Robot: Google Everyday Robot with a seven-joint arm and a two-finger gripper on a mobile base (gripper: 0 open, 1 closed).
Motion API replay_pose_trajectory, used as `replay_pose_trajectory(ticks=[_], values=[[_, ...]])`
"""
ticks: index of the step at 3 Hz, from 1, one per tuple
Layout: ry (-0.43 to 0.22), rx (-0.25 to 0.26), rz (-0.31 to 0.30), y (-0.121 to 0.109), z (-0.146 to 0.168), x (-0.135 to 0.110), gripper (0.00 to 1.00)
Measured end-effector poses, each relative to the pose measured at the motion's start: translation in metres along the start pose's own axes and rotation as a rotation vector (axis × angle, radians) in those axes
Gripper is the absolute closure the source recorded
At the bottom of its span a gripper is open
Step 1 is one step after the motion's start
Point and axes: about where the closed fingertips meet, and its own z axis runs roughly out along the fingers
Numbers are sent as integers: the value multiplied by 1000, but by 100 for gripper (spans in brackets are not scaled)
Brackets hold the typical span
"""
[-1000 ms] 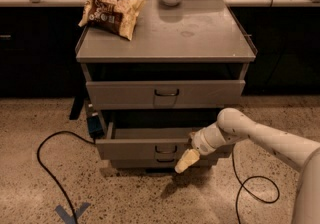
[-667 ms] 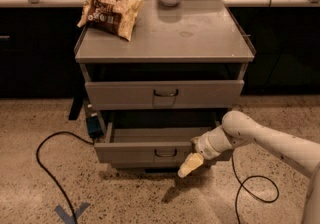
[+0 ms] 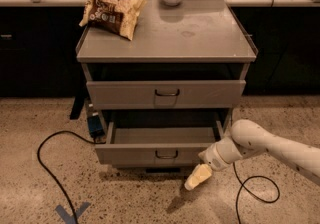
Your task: Open middle drawer
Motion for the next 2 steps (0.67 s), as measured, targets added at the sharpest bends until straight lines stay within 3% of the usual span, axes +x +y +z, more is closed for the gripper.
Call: replay_pose_trajectory(ticks=[1, 2], values=[[10, -18, 13, 23, -4, 12, 0], [-16, 14, -65, 15, -22, -27, 0]])
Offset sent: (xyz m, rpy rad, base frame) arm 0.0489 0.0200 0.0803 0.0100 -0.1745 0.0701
